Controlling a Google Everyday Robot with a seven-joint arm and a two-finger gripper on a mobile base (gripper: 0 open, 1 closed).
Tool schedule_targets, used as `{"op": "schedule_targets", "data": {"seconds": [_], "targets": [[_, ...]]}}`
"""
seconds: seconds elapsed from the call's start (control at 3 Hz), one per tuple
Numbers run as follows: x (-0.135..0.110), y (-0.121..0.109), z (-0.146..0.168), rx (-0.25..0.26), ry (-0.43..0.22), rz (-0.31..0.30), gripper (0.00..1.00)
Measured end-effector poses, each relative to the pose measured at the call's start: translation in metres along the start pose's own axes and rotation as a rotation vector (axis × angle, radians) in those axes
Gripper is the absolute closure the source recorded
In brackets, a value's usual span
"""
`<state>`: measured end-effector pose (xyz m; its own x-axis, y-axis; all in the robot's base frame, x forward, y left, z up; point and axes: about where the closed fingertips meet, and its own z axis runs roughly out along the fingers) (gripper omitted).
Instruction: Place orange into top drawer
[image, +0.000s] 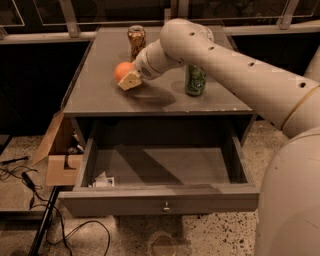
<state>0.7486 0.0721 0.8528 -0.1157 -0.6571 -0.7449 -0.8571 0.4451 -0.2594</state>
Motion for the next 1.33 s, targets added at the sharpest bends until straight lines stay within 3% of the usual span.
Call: {"op": "schedule_targets", "data": {"seconds": [0.33, 0.67, 1.0, 1.33], "targets": [[-0.002, 0.008, -0.016, -0.041, -0.027, -0.015, 1.0], [-0.001, 0.037, -0.066, -0.151, -0.082, -0.045, 1.0], [0.015, 0.07, -0.14, -0.259, -0.109, -0.029, 1.0], [0.015, 0.072, -0.139, -0.263, -0.105, -0.037, 1.0]]}}
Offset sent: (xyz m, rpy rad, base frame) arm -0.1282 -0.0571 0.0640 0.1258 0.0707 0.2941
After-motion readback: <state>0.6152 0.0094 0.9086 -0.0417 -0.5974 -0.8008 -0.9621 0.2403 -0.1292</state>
